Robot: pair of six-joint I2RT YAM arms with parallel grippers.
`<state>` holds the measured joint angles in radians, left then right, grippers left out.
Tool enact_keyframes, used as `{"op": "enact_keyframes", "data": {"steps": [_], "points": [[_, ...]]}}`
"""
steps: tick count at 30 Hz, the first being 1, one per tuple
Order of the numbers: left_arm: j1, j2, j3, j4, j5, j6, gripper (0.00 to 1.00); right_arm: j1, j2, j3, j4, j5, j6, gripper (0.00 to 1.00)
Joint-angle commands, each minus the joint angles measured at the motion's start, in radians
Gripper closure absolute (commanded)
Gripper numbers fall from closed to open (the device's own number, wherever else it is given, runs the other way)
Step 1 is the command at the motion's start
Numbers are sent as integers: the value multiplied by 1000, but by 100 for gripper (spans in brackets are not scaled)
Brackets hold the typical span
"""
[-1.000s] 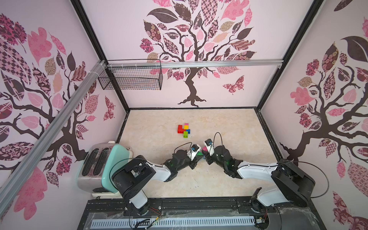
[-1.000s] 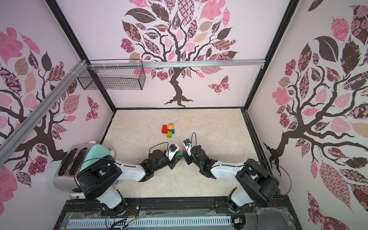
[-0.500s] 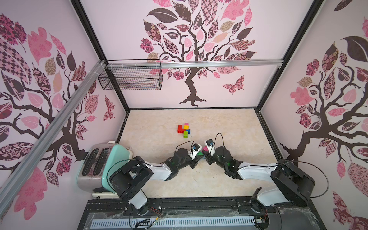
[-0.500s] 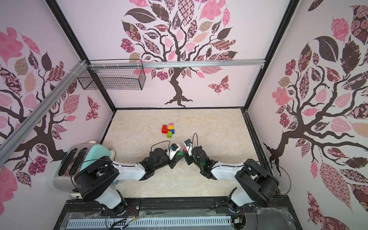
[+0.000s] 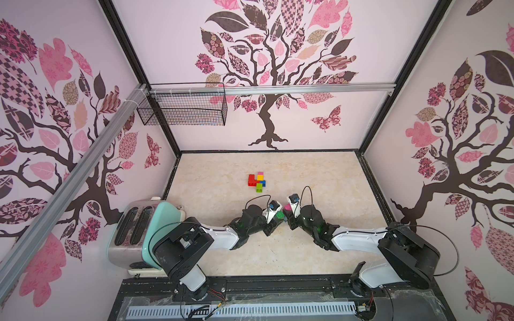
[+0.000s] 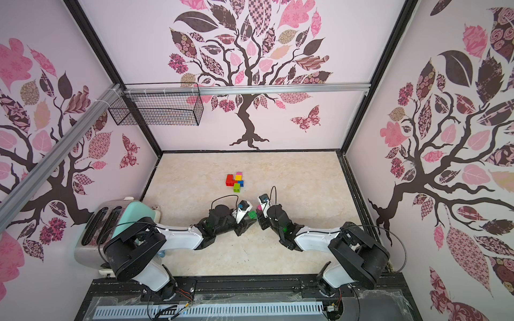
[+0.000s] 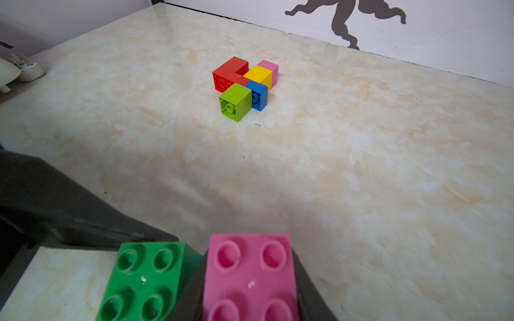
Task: Assemble the number 4 with lego
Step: Assemble the lego brick with the lego brick.
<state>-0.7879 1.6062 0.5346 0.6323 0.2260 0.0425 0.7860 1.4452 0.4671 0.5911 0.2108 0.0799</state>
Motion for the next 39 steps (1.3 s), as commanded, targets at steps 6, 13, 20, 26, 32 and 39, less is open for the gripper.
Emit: {"op": "enact_keyframes", "data": {"steps": [6, 13, 20, 26, 32, 39], "points": [[50, 54, -7, 41, 182, 100, 52, 28, 98, -19, -257, 58, 33, 100], [55, 87, -13, 88, 194, 97, 56, 28, 94, -21, -256, 55, 32, 100], [55, 103, -20, 104, 178, 108, 61, 29, 92, -22, -255, 59, 35, 100], [51, 129, -27, 120, 177, 117, 64, 29, 87, -24, -253, 61, 36, 100], [44, 152, -38, 137, 171, 128, 65, 30, 89, -24, -254, 64, 36, 100], [42, 160, -46, 161, 176, 123, 59, 30, 90, -24, -254, 64, 38, 100]]}}
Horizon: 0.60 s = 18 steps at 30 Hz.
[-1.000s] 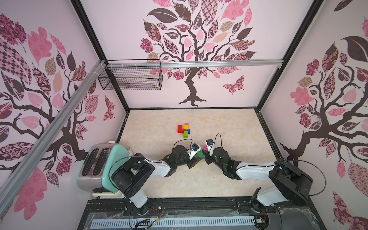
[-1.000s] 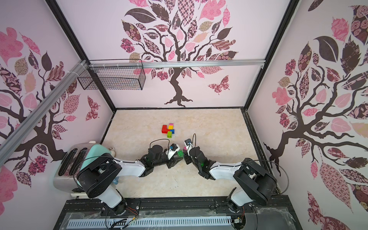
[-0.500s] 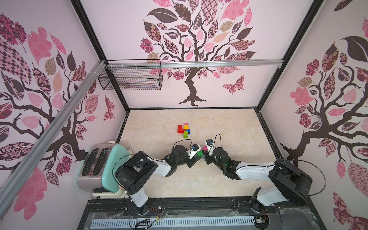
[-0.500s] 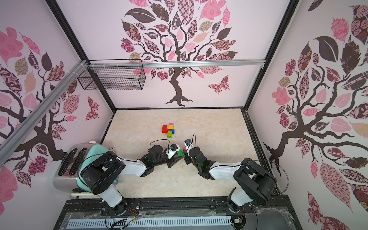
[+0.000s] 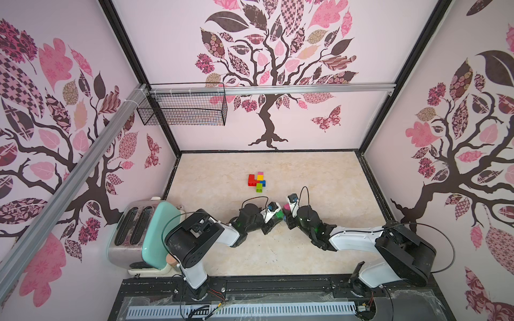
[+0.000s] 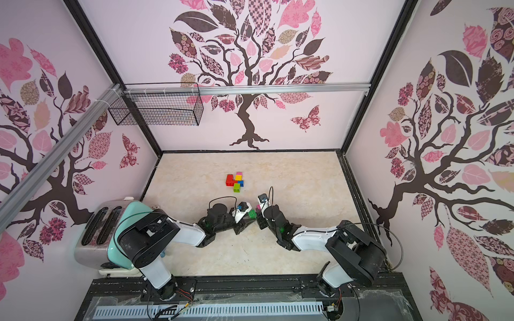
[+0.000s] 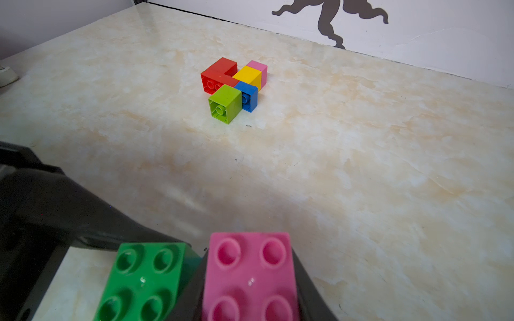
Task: Assemble the number 4 with lego
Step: Assemble the lego brick with the lego brick.
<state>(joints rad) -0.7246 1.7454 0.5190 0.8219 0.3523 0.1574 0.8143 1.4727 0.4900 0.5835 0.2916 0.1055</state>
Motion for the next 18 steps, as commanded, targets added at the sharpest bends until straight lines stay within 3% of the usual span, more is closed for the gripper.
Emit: {"op": "enact_keyframes", "data": {"steps": [1, 7, 11, 14, 15, 18], "points": [[-22, 21, -31, -23, 54, 7, 59, 1, 61, -47, -246, -17, 11, 100], [-23, 17, -32, -14, 51, 6, 65, 0, 61, -48, -246, -16, 11, 100], [-22, 14, -37, 2, 42, -2, 79, 1, 59, -48, -245, -11, 11, 100], [-22, 9, -43, 8, 13, -3, 100, 1, 56, -47, -246, -15, 11, 100], [-22, 5, -43, 7, -4, -6, 100, 1, 51, -44, -250, -22, 8, 100], [-21, -4, -44, -3, -16, -11, 100, 1, 2, -23, -280, -39, -2, 73]]}}
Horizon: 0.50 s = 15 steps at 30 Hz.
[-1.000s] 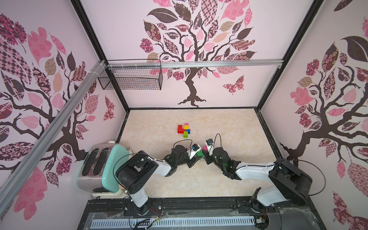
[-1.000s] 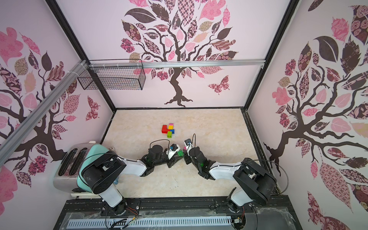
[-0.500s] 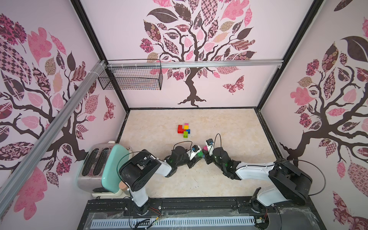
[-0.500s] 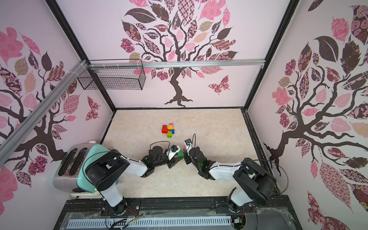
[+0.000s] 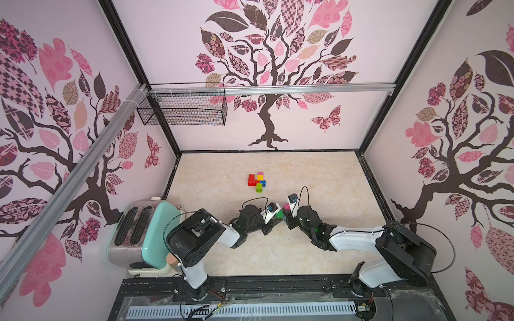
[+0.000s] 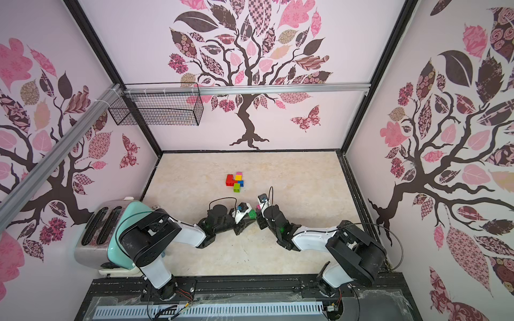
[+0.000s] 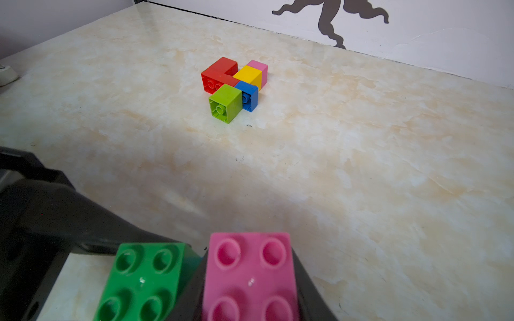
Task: Assemble the number 4 with lego
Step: Pick up the lego brick from the center of the board.
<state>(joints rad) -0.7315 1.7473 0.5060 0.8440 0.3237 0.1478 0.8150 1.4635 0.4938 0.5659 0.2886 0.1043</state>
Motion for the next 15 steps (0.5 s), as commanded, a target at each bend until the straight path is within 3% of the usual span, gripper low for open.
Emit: {"op": "enact_keyframes", "data": {"steps": [1, 9, 15], "points": [[-14, -6, -29, -28, 12, -2, 100, 1, -18, -22, -268, -37, 0, 64], [-13, -12, -26, -43, 0, -2, 100, -1, -268, -45, -275, -4, 32, 1], [-13, -34, -24, -59, -6, -5, 100, -1, -485, -106, -294, 38, 43, 1]]}}
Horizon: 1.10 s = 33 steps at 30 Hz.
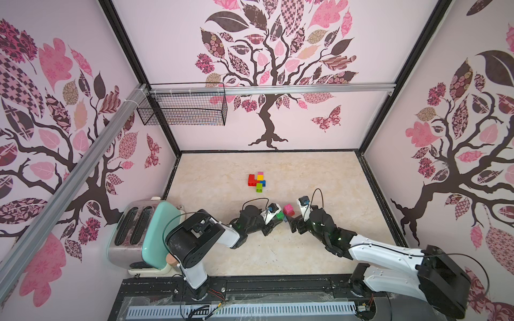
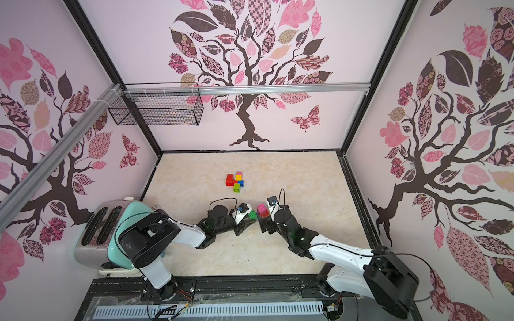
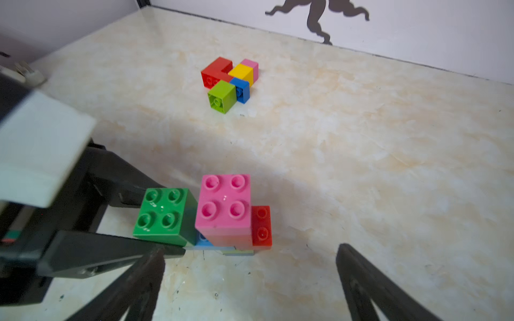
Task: Assemble the number 4 with lego
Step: Pick up the lego brick from the center of the board.
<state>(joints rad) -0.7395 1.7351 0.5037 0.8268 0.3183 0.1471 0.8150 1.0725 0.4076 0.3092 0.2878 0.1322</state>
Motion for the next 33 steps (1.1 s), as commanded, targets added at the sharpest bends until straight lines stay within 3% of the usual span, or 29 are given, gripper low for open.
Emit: {"op": "enact_keyframes", "data": {"steps": [1, 6, 12, 17, 26, 29, 33], "points": [[-4, -25, -21, -46, -1, -6, 100, -1, -128, -29, -39, 51, 13, 1], [-4, -41, -17, -59, -7, -32, 100, -36, -263, -19, -102, 176, 79, 1], [-1, -117, 12, -138, -11, -67, 100, -429, -268, 28, -173, -111, 283, 0], [5, -225, 62, -299, -37, -88, 100, -639, -168, 89, -213, -163, 323, 1], [14, -321, 270, -654, -116, -151, 100, -699, -9, 170, -130, -223, 364, 1], [15, -292, 383, -794, -134, -182, 100, -791, 21, 172, -90, -369, 423, 0], [18, -199, 580, -956, -133, -240, 100, -1002, 66, 127, 1, -628, 557, 1]]}}
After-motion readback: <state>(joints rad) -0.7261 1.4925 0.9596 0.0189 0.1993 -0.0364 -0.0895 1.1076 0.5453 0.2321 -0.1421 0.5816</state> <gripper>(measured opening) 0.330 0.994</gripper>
